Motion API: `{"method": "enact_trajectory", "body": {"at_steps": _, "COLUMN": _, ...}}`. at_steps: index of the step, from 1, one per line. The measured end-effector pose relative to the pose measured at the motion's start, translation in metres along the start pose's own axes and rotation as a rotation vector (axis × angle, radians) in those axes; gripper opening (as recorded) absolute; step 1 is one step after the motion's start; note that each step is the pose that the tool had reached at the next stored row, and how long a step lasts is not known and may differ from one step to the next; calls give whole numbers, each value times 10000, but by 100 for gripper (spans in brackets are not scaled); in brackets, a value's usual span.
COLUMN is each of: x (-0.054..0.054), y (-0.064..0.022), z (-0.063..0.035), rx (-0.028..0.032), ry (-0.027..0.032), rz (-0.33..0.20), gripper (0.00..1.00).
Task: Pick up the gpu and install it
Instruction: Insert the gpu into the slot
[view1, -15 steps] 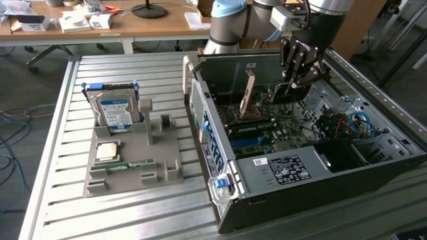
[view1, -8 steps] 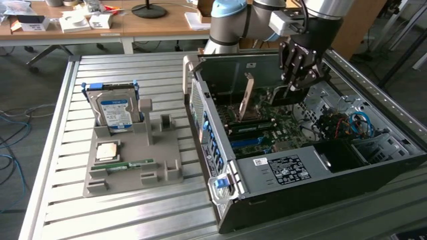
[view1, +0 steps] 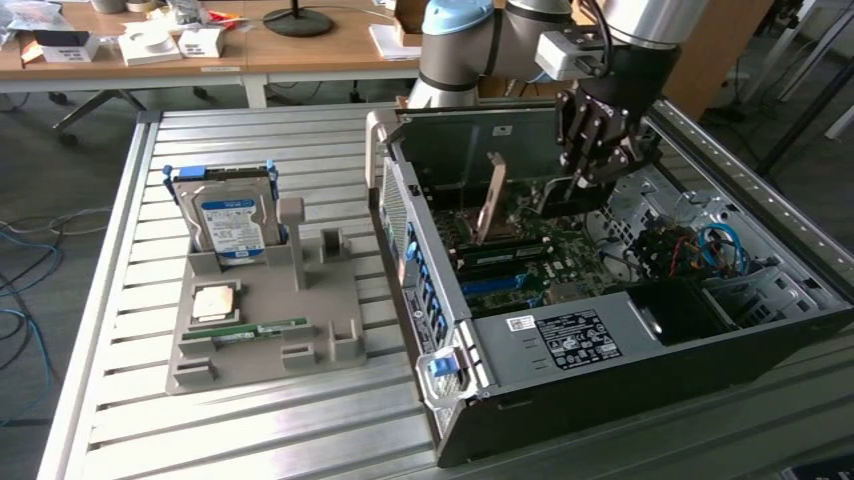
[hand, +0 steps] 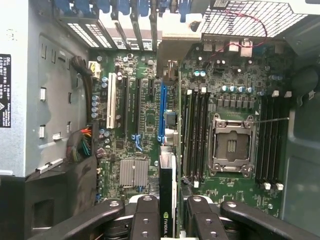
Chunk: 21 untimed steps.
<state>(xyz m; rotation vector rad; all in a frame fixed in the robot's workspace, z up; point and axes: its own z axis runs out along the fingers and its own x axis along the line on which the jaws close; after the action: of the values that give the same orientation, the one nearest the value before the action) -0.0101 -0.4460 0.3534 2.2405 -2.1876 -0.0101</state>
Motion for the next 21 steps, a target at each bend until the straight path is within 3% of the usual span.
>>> {"method": "enact_trajectory", "body": {"at_steps": 21, "x": -1, "y": 14, "z": 124, "rx": 11, "ry": -2, "rz": 55, "gripper": 26}}
